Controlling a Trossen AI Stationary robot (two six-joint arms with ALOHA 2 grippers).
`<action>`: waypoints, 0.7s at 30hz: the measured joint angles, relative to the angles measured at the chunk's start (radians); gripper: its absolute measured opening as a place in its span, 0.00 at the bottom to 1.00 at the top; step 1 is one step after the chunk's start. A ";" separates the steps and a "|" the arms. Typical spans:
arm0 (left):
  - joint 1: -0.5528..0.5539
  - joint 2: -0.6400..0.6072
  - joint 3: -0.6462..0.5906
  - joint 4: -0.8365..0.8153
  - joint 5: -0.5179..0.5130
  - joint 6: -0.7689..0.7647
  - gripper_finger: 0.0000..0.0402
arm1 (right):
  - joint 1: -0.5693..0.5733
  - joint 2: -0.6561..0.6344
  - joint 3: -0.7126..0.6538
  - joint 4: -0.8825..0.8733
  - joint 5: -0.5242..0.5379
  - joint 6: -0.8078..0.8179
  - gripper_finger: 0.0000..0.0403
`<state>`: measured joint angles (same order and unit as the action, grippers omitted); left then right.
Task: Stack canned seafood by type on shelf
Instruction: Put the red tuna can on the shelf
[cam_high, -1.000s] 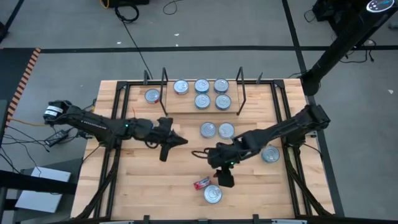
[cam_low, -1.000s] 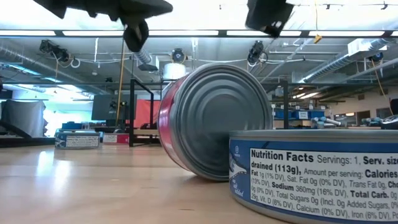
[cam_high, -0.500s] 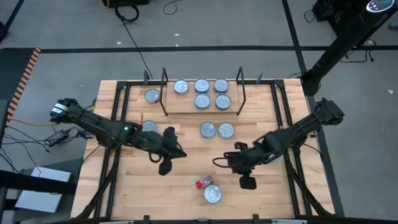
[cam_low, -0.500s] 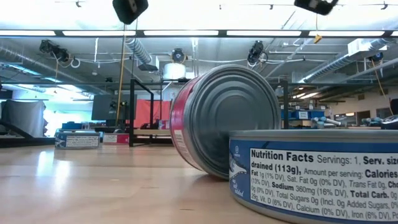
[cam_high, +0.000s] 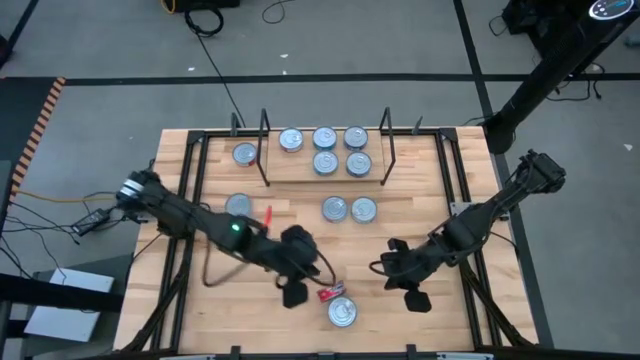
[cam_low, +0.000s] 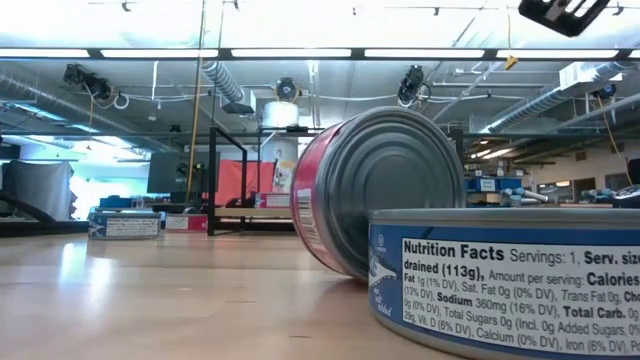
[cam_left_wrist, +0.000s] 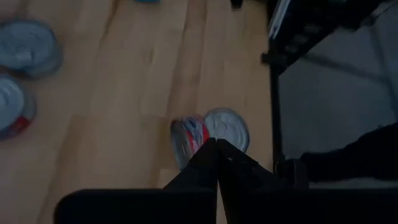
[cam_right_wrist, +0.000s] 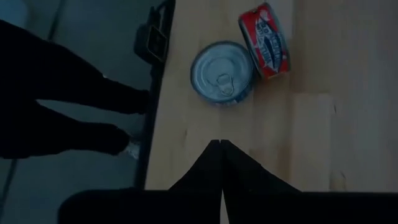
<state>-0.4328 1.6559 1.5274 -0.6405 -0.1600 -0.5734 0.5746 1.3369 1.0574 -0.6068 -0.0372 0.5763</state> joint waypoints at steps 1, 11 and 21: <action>-0.003 0.038 0.037 -0.033 0.001 -0.009 0.04 | 0.003 0.000 -0.006 0.001 0.000 -0.007 0.02; -0.030 0.315 0.295 -0.116 0.019 -0.090 0.20 | 0.044 0.004 -0.024 -0.038 0.001 -0.072 0.02; -0.041 0.410 0.331 -0.140 -0.005 -0.208 0.54 | 0.090 0.004 -0.023 -0.040 0.002 -0.082 0.02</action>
<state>-0.4734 2.0660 1.8584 -0.7802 -0.1646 -0.7811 0.6644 1.3407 1.0339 -0.6472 -0.0352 0.4942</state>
